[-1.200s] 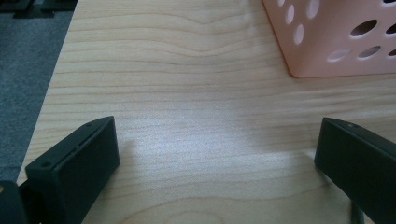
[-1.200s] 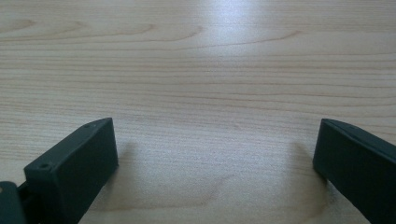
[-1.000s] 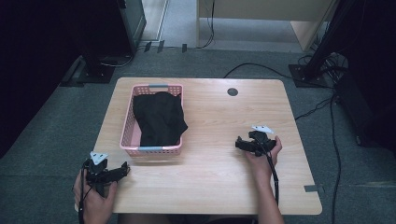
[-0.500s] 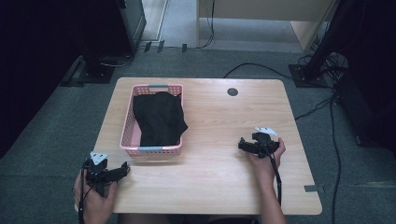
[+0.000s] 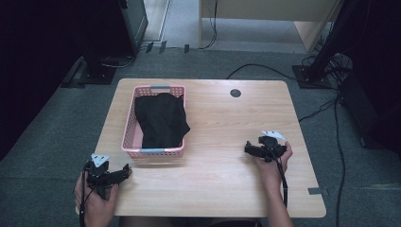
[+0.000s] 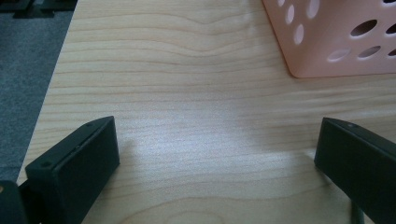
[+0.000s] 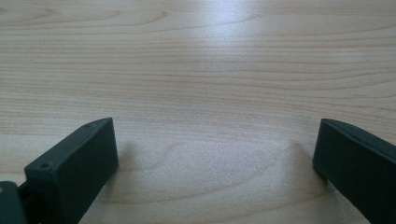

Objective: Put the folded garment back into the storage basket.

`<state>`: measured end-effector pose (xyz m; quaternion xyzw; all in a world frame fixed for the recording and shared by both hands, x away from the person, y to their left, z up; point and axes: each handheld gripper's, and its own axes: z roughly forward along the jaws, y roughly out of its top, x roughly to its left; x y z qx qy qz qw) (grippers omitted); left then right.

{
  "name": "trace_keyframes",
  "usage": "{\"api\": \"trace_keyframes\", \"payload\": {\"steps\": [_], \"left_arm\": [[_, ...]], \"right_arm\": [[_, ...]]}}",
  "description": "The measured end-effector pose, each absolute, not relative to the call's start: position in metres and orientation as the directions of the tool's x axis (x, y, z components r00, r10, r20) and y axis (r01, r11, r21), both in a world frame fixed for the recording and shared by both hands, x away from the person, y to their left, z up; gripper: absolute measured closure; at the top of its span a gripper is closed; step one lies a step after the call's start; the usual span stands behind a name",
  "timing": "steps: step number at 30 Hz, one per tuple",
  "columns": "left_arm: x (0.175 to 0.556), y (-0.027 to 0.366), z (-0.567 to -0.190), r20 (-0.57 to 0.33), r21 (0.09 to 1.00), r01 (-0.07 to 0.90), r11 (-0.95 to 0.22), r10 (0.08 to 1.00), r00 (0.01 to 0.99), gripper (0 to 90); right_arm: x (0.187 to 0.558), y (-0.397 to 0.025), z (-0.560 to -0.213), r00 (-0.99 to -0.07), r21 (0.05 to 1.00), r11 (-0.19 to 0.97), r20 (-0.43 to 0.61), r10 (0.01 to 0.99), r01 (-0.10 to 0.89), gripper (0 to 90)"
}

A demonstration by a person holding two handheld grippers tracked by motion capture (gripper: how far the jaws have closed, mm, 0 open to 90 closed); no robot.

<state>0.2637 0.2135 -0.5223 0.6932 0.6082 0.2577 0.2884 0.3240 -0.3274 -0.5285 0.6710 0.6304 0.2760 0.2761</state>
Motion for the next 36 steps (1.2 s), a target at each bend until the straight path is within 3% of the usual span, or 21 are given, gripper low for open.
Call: {"api": "trace_keyframes", "payload": {"steps": [36], "left_arm": [[0.264, 0.213, -0.522, 0.006, 0.713, 0.695, -0.094, 0.992, 0.127, 0.0]], "right_arm": [[0.309, -0.344, -0.529, 0.060, 0.719, -0.057, 0.021, 0.998, 0.693, 0.0]]}}
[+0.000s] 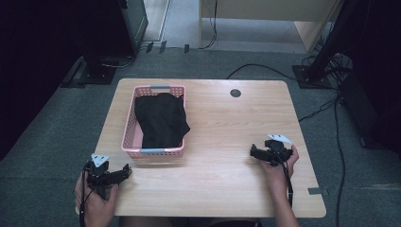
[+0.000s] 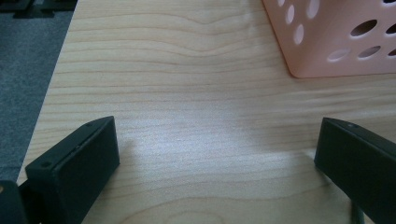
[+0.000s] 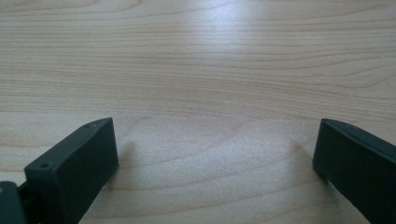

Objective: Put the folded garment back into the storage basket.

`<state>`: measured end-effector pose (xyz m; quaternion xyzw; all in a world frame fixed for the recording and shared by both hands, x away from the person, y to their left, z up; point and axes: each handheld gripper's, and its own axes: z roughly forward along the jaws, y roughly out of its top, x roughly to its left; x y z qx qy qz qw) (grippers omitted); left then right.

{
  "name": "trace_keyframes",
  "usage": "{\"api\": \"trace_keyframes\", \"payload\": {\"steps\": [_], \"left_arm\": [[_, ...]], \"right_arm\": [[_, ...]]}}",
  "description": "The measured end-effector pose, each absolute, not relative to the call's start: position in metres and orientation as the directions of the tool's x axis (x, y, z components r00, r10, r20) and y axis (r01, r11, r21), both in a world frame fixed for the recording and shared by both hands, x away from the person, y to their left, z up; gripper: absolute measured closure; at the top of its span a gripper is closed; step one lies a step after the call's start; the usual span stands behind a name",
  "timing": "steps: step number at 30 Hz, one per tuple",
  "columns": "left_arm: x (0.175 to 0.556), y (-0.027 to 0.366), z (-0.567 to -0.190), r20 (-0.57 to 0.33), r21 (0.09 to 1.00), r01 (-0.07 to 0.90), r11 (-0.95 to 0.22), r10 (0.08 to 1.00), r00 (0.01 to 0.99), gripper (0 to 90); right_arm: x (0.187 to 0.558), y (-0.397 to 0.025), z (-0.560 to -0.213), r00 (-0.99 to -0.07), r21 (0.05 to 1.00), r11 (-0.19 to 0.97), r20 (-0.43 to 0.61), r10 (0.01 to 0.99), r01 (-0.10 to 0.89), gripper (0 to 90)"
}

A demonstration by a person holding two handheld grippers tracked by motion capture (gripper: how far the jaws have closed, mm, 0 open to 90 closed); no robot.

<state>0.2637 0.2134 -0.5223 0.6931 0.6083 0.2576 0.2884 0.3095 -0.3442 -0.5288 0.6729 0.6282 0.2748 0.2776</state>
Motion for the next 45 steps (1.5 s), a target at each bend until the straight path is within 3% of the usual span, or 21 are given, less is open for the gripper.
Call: {"api": "trace_keyframes", "payload": {"steps": [45], "left_arm": [[0.264, 0.213, -0.522, 0.006, 0.713, 0.695, -0.094, 0.992, 0.128, 0.0]], "right_arm": [[0.294, -0.366, -0.529, 0.083, 0.720, -0.074, 0.023, 0.996, 0.690, 0.0]]}}
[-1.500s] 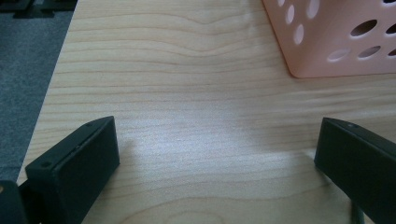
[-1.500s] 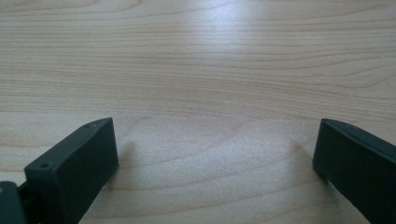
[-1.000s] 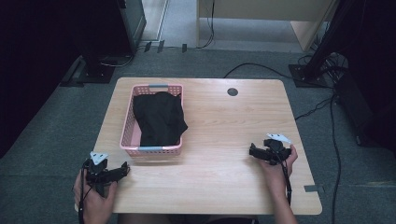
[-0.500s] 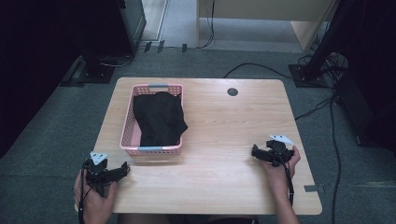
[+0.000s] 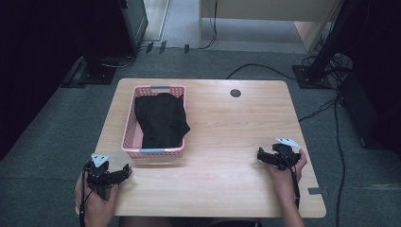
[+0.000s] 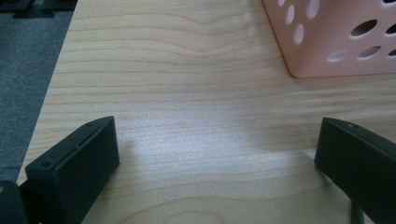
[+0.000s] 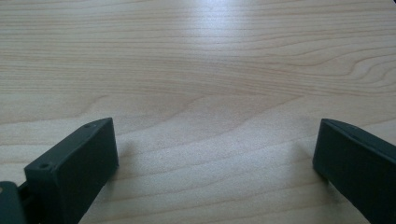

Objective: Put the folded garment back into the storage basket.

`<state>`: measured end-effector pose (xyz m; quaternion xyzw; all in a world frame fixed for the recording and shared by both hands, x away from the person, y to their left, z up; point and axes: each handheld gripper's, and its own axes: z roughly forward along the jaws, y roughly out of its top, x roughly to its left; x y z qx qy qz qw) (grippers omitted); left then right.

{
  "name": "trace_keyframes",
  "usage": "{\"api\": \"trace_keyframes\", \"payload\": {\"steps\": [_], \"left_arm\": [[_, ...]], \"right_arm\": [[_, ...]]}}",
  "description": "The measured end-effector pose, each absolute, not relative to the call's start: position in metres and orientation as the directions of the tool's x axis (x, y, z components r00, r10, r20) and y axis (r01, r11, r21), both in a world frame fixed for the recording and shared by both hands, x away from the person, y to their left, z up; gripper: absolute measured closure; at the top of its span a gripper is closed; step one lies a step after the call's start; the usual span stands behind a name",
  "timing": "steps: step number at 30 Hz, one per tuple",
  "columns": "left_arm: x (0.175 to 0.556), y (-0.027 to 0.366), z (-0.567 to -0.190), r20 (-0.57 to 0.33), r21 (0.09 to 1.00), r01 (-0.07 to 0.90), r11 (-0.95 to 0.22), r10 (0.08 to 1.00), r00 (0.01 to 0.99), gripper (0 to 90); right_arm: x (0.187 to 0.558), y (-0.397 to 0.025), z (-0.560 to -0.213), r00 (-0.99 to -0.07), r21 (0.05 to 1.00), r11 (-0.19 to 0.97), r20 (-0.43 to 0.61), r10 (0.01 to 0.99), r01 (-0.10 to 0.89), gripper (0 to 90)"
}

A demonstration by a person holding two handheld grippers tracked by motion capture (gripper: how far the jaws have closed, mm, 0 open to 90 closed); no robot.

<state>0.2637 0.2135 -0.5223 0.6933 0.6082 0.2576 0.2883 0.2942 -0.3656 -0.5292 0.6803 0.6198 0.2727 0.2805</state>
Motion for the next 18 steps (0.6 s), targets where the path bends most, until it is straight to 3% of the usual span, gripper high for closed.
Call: {"api": "trace_keyframes", "payload": {"steps": [18], "left_arm": [[0.2637, 0.2135, -0.5223, 0.007, 0.713, 0.695, -0.094, 0.992, 0.128, 0.0]], "right_arm": [[0.2876, -0.3746, -0.5292, 0.092, 0.719, -0.081, 0.023, 0.995, 0.691, 0.0]]}}
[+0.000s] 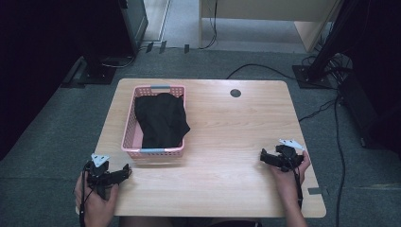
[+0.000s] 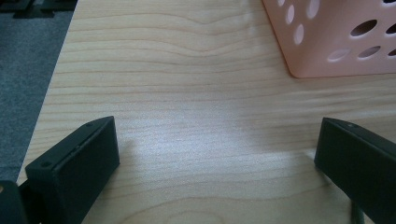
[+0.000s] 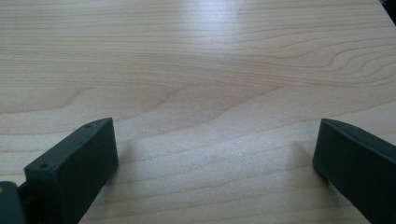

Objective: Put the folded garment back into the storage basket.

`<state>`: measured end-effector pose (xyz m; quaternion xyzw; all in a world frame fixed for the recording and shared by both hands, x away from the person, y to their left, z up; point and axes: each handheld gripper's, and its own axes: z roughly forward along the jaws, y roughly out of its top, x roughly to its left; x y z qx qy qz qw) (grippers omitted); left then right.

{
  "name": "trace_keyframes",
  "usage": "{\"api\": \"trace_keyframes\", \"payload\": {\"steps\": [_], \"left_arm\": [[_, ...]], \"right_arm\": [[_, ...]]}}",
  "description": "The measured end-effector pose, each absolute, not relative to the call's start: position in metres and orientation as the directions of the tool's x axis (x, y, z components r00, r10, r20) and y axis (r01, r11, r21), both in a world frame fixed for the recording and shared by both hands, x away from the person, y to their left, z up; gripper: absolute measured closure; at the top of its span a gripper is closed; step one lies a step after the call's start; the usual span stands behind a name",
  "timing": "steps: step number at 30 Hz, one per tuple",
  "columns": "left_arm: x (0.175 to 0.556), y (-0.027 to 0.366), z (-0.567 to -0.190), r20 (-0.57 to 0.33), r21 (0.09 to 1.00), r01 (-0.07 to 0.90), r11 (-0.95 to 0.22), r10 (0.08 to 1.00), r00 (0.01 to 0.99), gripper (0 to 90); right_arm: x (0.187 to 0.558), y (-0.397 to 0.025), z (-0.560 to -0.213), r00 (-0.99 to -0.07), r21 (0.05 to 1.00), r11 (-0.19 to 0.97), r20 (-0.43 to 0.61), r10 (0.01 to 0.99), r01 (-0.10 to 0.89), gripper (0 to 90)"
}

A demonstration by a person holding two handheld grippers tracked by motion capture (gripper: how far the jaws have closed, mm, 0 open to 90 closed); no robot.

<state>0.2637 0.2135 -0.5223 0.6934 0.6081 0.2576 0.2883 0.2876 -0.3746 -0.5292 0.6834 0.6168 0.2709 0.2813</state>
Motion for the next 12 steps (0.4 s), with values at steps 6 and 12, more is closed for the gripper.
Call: {"api": "trace_keyframes", "payload": {"steps": [6, 12], "left_arm": [[0.2637, 0.2135, -0.5223, 0.006, 0.713, 0.695, -0.094, 0.992, 0.128, 0.0], [0.2638, 0.2136, -0.5223, 0.007, 0.713, 0.695, -0.095, 0.992, 0.128, 0.0]], "right_arm": [[0.2852, -0.3780, -0.5293, 0.105, 0.718, -0.090, 0.024, 0.994, 0.690, 0.0], [0.2840, -0.3792, -0.5292, 0.110, 0.718, -0.092, 0.021, 0.994, 0.690, 0.0]]}}
